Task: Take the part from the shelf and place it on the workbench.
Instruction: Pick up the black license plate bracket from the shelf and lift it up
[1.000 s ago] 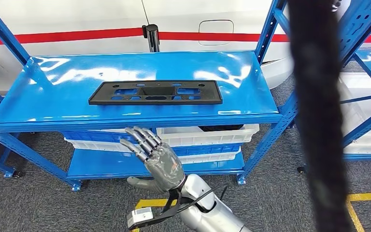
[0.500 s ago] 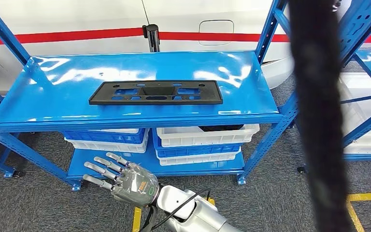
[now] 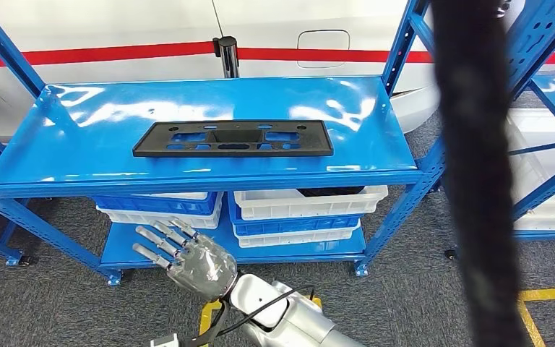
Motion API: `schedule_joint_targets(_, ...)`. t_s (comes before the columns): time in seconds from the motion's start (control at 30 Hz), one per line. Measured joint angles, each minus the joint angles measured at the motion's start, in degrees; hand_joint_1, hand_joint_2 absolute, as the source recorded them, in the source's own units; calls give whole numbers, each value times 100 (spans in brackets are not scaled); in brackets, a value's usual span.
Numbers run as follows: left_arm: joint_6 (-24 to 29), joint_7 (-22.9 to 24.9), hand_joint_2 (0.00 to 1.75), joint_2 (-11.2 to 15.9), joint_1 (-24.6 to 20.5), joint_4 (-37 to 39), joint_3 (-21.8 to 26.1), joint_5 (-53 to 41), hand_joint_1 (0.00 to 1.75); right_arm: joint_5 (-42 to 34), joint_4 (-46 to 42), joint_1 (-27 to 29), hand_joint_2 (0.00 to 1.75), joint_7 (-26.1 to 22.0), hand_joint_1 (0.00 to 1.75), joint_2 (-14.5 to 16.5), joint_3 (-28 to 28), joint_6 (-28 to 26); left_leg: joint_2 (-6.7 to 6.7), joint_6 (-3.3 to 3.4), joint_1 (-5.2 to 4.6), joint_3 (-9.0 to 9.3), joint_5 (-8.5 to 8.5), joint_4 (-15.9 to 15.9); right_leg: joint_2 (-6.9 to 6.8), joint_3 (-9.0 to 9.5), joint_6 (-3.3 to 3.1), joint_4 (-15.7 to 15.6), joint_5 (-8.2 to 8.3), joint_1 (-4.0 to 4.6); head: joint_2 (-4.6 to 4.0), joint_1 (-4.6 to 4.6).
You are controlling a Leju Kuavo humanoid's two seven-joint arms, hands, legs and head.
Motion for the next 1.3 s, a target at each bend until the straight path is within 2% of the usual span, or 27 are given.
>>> schedule_joint_targets(0.17, 60, 27, 0, 0, 21, 9, 3, -15, 0, 110, -26, -63, 175, 432, 0, 0, -203, -1, 0, 0, 0, 0, 0, 0, 0, 0, 0, 0, 0, 0, 0, 1)
schedule_joint_targets(0.43, 59, 75, 0, 0, 26, 24, 3, -75, 0, 110, -61, -122, 175, 655, 0, 0, -480, -3, 0, 0, 0, 0, 0, 0, 0, -1, 0, 0, 0, 0, 0, 0)
schedule_joint_targets(0.83, 47, 85, 0, 0, 27, 24, 3, -110, 0, 76, -61, -123, 175, 645, 0, 0, -542, -3, 0, 0, 0, 0, 0, 0, 0, -1, 0, 0, 0, 0, 0, 0)
schedule_joint_targets(1.3, 106, 74, 0, -13, 31, 24, 8, -138, 0, -310, -59, -171, 175, 309, 0, 0, -467, 8, 0, 0, 0, -1, 0, 0, 0, -1, 0, 0, 0, 0, 0, 0)
